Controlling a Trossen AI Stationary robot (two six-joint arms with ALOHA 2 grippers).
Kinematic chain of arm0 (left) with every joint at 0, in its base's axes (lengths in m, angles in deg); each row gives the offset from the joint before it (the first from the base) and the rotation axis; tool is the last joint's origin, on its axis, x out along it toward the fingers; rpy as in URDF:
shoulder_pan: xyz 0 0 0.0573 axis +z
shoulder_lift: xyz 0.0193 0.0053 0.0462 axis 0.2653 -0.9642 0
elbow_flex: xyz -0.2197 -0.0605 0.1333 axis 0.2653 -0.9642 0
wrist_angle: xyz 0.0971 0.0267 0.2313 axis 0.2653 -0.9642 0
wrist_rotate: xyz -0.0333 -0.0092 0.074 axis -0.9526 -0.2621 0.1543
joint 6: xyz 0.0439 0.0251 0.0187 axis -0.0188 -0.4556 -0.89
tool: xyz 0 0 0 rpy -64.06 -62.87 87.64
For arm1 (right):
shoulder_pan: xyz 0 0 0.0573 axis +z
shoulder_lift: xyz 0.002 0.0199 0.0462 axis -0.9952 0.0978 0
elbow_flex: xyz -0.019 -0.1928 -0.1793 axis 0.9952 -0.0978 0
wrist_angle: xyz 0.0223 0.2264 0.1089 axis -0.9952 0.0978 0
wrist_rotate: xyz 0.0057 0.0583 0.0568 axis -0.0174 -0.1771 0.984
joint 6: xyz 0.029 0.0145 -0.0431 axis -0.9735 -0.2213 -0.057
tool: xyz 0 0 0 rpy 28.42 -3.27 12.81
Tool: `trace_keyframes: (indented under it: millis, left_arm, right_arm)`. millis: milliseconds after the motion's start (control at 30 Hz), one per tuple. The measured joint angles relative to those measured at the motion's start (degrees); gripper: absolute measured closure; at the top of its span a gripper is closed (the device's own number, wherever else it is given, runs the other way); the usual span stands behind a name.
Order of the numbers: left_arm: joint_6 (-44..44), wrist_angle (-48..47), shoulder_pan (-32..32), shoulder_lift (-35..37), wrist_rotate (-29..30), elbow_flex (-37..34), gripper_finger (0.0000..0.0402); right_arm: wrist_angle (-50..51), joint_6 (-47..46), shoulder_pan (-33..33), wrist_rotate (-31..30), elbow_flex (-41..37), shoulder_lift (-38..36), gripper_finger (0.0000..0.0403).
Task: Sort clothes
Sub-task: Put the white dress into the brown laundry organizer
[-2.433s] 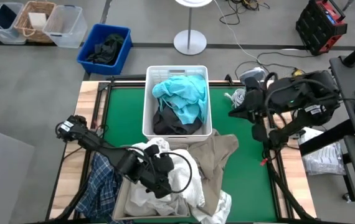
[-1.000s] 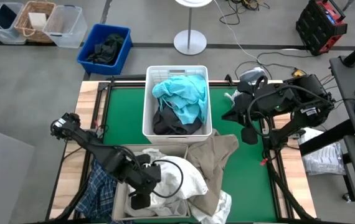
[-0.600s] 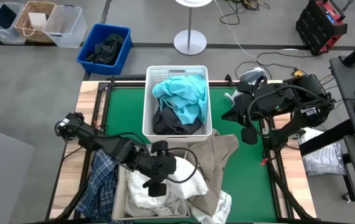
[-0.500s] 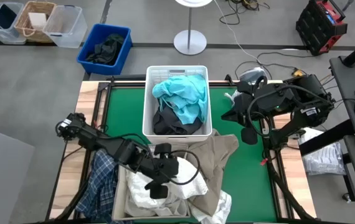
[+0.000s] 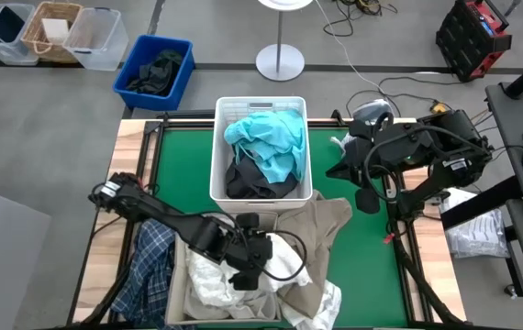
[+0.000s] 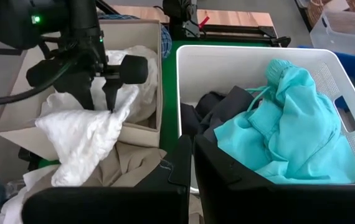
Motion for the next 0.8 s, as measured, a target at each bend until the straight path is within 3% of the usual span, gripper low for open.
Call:
trace_keyframes:
  millis: [233,433,600,800]
  left_arm:
    - [1.6,-0.4,0.0,0.1,-0.1,0.0,0.0388]
    - [3.9,-4.8,-0.5,1.4,-1.4,1.1,0.0400]
    - [8.6,-17.3,-2.0,3.2,-4.4,4.0,0.0401]
    - [15.1,-30.8,-3.7,5.4,-12.1,4.6,0.0401]
  right_arm:
    - [0.0,0.0,0.0,0.0,0.0,0.0,0.0390]
    - [0.0,-0.1,0.0,0.0,0.0,0.0,0.0390]
    - [0.1,-0.2,0.0,0.0,0.0,0.0,0.0390]
    - [0.1,-0.2,0.0,0.0,0.0,0.0,0.0390]
